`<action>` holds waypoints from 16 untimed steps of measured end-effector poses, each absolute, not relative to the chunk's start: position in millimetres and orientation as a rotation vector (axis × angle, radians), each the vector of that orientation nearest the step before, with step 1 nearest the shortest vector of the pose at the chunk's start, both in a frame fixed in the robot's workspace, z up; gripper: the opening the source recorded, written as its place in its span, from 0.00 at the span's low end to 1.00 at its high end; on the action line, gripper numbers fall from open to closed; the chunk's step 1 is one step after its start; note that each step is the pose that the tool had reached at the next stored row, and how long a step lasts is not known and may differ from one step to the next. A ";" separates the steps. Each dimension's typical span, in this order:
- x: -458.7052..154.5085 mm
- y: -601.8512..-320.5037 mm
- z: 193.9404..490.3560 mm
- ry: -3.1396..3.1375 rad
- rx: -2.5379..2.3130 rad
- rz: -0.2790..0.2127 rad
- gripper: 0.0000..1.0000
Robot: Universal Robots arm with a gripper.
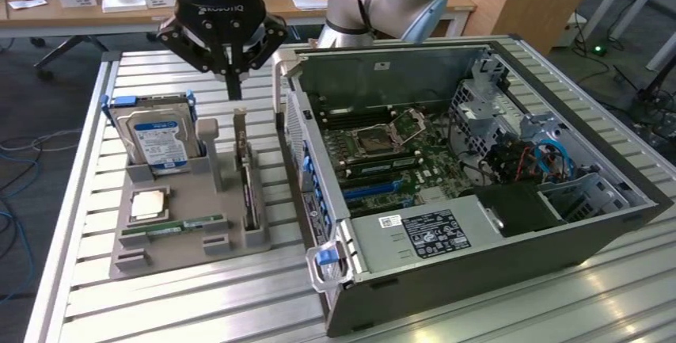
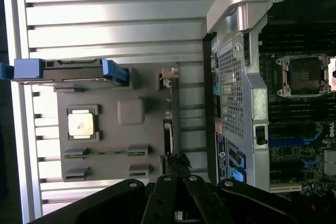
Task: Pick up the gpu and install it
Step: 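Reach for the gpu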
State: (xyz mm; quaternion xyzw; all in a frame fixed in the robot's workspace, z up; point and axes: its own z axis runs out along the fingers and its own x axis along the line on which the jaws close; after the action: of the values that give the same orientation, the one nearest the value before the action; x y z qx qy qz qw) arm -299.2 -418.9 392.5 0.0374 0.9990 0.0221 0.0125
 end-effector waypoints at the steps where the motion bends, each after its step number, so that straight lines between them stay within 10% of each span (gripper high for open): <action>1: -299.2 -420.1 392.5 3.114 0.117 0.069 0.11; 16: -307.5 -421.0 392.2 3.114 0.116 0.069 0.11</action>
State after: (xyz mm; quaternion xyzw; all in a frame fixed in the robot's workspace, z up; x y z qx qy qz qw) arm -307.5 -421.0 392.2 0.0373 0.9990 0.0220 0.0125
